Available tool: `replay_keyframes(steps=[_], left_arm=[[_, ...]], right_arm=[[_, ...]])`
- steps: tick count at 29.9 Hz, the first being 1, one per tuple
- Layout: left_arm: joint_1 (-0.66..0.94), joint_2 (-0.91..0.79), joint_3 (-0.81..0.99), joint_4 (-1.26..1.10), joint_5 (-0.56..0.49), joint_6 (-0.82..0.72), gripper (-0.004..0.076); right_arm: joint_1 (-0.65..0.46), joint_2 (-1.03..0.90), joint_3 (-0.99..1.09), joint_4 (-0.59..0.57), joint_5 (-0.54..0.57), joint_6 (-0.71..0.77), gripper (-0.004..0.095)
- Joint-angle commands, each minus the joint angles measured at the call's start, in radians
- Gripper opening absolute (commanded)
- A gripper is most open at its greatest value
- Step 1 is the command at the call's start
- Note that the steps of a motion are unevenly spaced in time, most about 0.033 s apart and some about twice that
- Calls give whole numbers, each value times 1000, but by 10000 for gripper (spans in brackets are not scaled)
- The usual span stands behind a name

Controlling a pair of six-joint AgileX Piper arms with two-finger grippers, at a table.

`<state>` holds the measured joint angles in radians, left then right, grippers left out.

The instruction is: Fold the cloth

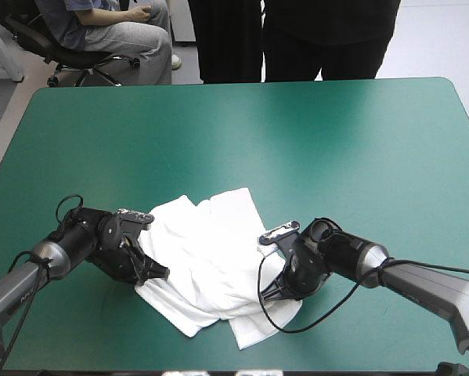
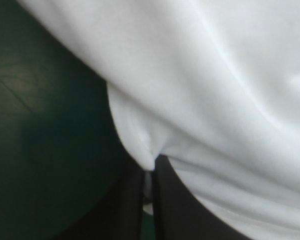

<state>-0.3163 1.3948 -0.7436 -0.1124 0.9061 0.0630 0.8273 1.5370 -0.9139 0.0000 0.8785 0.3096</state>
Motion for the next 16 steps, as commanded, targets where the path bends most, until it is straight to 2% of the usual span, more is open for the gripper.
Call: replay_keyframes(steps=[1, 4, 9, 16], left_arm=[[-3, -24, -58, 11, 39, 4, -17], [-3, -72, -143, 14, 67, 4, -17], [-3, -149, -346, 36, 101, 2, -17], [-3, -172, -715, 45, 166, -1, -17]], right_arm=[[-43, -43, -33, -15, -24, 5, -17], [-106, -120, -91, -34, 16, -3, -17], [-222, -244, -231, -43, 92, -120, -17], [-249, -343, -475, -143, 122, -191, -17]])
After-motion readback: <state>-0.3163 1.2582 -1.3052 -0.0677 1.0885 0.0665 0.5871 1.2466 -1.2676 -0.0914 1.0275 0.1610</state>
